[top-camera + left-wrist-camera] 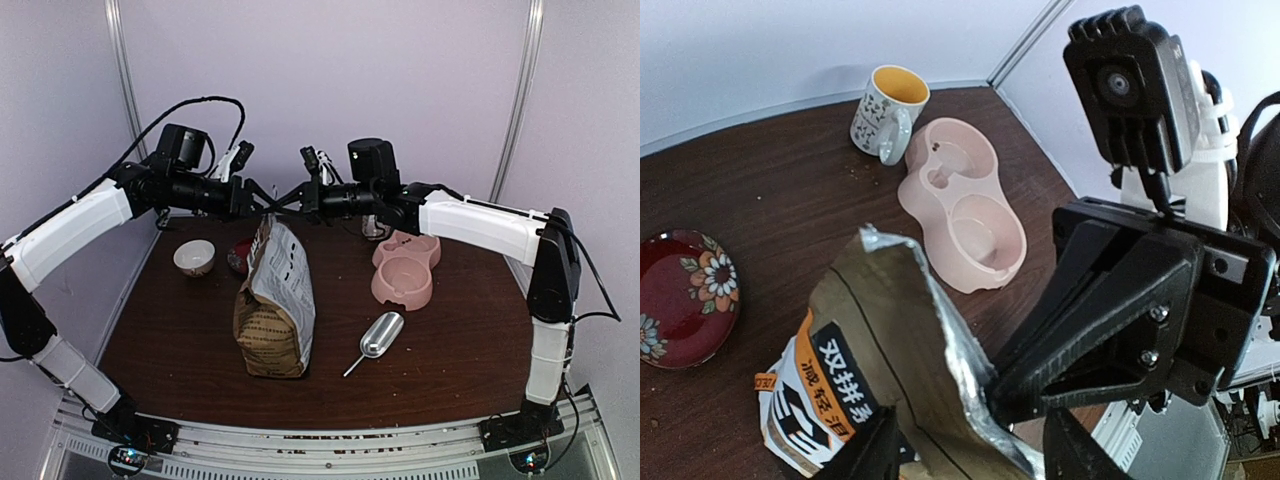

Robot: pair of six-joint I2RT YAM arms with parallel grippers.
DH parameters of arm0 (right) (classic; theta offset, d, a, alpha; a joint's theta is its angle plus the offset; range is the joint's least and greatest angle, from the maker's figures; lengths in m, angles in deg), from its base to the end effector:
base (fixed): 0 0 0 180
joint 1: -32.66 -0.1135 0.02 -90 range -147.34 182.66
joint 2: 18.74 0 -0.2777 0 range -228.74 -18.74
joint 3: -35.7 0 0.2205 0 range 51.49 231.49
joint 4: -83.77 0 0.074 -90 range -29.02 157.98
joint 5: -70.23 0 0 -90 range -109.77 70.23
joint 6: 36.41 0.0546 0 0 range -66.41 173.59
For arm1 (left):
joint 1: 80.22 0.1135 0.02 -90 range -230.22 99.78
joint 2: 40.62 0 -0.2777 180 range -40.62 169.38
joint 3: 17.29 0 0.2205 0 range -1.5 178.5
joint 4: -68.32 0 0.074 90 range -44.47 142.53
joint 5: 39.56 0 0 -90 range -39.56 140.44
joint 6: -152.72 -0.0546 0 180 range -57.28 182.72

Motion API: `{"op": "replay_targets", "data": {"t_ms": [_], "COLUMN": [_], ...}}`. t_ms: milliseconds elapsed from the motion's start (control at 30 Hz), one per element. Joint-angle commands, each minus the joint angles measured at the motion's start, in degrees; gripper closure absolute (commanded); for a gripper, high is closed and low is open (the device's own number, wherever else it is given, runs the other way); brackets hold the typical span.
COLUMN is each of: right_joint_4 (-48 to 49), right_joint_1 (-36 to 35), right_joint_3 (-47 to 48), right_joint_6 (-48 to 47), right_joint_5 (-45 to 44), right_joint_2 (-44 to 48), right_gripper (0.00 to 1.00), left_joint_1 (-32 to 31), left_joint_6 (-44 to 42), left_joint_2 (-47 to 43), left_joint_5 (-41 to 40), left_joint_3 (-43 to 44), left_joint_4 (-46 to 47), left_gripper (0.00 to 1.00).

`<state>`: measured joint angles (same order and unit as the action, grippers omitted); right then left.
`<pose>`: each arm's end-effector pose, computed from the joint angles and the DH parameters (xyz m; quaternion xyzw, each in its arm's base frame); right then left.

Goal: Serve the pet food
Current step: Open the seal of the pet food bag.

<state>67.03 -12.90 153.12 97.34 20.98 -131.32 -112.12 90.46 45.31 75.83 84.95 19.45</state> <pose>0.2961 0.3528 0.3647 -0.2308 0.7245 0.6074 0.2301 0.2558 -0.1868 0.3861 0.1366 0.8511 -0.4003 0.3109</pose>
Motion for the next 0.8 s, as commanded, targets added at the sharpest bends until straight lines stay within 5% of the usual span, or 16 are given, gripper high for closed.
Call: {"op": "replay_targets", "data": {"t_ms": [0, 500, 767], "right_joint_4": [1.8, 0.6, -1.3], "right_joint_1": [-0.5, -0.1, -0.1], "right_joint_3": [-0.9, -0.9, -0.6], "right_joint_6": [-1.5, -3.4, -4.8], "right_joint_5": [1.7, 0.8, 0.3], "right_joint_2": [-0.2, -0.1, 0.5], "right_gripper": [1.00, 1.00, 1.00], "left_joint_1": [-0.3, -0.3, -0.3], "left_joint_6": [0.7, 0.7, 0.6], "left_joint_2": [1.0, -0.7, -1.3], "left_joint_5": [3.3, 2.9, 1.9], "left_joint_3": [1.7, -2.2, -2.6], "left_joint_4": [1.1, 1.4, 0.8], "left_gripper": [0.48, 0.98, 1.00]}}
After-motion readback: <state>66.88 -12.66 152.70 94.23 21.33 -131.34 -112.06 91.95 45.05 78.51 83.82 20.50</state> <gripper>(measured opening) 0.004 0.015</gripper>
